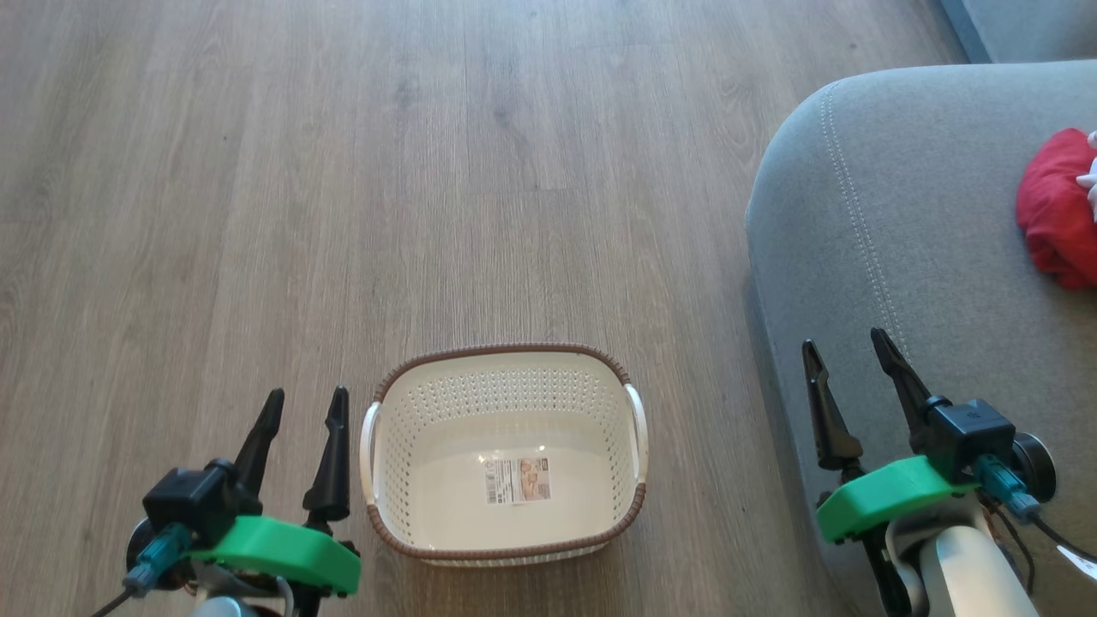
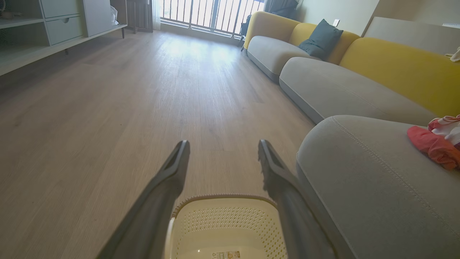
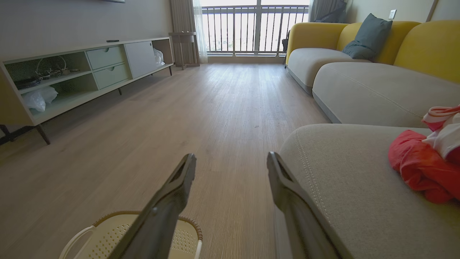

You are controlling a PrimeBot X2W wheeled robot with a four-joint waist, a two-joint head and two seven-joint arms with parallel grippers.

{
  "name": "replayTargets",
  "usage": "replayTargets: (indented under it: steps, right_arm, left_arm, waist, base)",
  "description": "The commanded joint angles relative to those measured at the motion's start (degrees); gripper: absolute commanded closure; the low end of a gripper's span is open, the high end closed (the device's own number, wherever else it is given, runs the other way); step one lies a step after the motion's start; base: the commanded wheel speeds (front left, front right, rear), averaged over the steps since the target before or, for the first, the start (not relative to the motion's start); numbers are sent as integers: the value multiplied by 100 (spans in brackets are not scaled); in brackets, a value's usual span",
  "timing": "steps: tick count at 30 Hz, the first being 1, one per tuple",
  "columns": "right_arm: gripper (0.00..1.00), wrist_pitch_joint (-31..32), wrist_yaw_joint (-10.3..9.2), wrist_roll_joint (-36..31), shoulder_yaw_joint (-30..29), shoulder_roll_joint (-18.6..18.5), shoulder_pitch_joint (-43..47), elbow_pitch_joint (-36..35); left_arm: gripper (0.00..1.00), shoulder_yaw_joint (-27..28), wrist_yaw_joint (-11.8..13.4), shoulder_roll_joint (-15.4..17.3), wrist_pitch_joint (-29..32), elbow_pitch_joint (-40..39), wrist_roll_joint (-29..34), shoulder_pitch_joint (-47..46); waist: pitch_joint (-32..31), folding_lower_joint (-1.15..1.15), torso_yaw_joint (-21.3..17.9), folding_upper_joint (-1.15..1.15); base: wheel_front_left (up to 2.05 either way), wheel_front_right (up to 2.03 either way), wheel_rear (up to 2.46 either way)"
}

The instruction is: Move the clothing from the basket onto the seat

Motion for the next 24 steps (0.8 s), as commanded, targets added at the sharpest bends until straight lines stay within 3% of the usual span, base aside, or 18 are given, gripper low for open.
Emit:
replayTargets:
  steps: [1,7,8,13,24]
  right_arm:
    - [0,-37,-2,-20,136,17,-252,-179]
    - [0,-37,-2,-19,145,17,-253,-174]
    - [100,0,0,0,2,0,-2,0]
    - [100,10,0,11,10,1,189,461]
    - [100,157,0,731,-22,-16,161,426]
  left_arm:
    - [0,168,-11,17,-29,-162,23,-215]
    - [0,130,-17,17,-29,-181,54,-221]
    - [100,-18,1,0,0,-4,35,-1]
    - [100,-19,6,-9,4,467,37,163]
    - [100,56,-15,-7,175,476,-569,89]
  waist:
    - [3,0,1,0]
    - [31,0,15,0]
    - [33,0,16,0]
    - [35,0,18,0]
    - [8,0,27,0]
  base:
    - [0,0,0]
    - [0,0,0]
    - [0,0,0]
    - [0,0,0]
    - [0,0,0]
